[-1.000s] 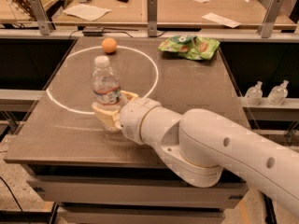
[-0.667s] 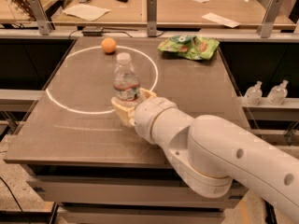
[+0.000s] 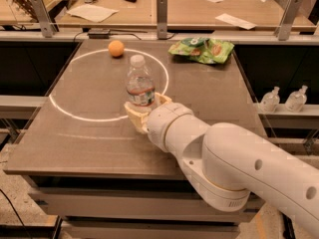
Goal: Move water bottle near green rice chip bag
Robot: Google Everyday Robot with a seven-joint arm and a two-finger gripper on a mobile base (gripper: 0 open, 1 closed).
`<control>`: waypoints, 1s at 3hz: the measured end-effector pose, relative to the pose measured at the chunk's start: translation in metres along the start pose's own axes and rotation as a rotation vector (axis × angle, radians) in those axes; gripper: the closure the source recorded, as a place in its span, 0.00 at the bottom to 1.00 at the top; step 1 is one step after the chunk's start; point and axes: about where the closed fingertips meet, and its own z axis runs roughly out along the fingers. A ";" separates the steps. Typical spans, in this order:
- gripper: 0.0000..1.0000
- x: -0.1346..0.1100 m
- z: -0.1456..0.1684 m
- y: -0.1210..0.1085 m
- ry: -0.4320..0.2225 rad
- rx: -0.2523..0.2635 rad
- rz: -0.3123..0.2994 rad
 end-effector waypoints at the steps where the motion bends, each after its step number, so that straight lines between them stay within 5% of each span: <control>1: 1.00 0.000 0.000 0.000 0.000 0.000 0.000; 2: 1.00 -0.001 0.000 0.000 0.000 0.000 0.000; 3: 1.00 -0.004 0.002 -0.025 -0.003 0.081 -0.015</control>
Offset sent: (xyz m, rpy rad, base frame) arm 0.0917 -0.1102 0.0175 -0.1579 -0.1475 -0.4715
